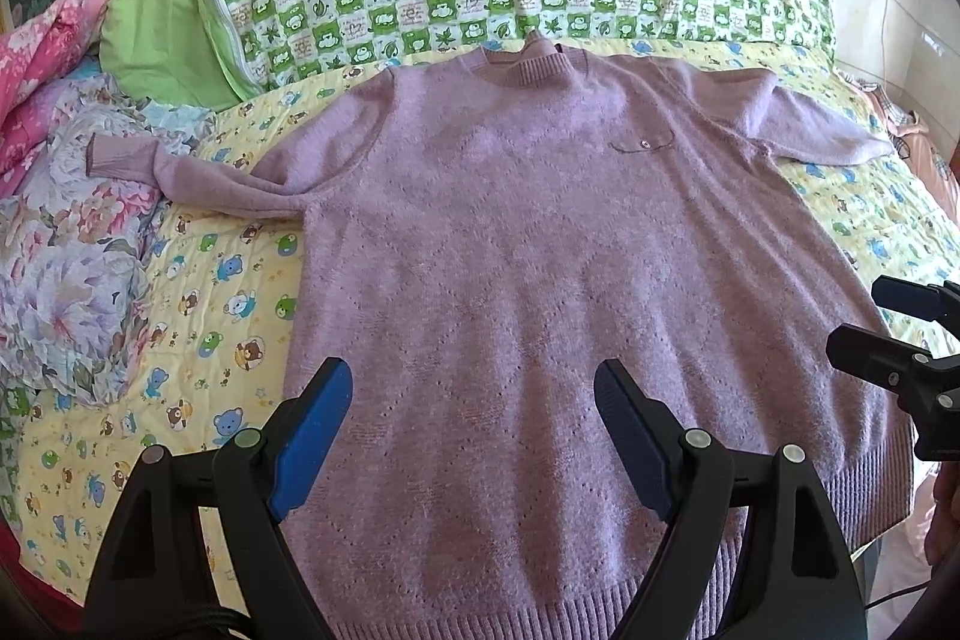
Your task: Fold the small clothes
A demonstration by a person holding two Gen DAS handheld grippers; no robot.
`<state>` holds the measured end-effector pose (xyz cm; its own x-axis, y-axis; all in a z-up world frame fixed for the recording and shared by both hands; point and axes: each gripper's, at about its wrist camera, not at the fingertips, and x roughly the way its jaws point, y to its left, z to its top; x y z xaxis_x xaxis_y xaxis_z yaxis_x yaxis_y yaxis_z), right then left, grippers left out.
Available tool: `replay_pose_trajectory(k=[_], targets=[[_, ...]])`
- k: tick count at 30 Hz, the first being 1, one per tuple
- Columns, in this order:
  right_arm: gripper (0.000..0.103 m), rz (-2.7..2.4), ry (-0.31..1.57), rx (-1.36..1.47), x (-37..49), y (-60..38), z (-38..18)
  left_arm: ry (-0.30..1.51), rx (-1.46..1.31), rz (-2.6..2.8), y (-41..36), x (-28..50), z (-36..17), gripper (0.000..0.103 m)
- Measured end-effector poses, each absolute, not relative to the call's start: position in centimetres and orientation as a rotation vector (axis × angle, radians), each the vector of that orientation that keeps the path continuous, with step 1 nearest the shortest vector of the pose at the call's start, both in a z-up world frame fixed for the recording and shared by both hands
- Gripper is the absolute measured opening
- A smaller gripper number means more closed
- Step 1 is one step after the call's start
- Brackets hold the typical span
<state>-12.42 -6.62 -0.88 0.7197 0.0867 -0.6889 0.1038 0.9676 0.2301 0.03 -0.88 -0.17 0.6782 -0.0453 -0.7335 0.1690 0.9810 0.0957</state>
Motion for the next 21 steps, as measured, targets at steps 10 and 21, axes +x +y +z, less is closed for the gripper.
replay_pose_trajectory(k=[10, 21], targets=[[0.096, -0.008, 0.773, 0.260, -12.1, -6.8, -0.9, 0.817, 0.160, -0.127, -1.1, 0.4, -0.3, 0.084], [0.096, -0.009, 0.785, 0.289, -11.3, -7.8, -1.1, 0.863, 0.144, -0.125, -1.0, 1.4, -0.9, 0.084]])
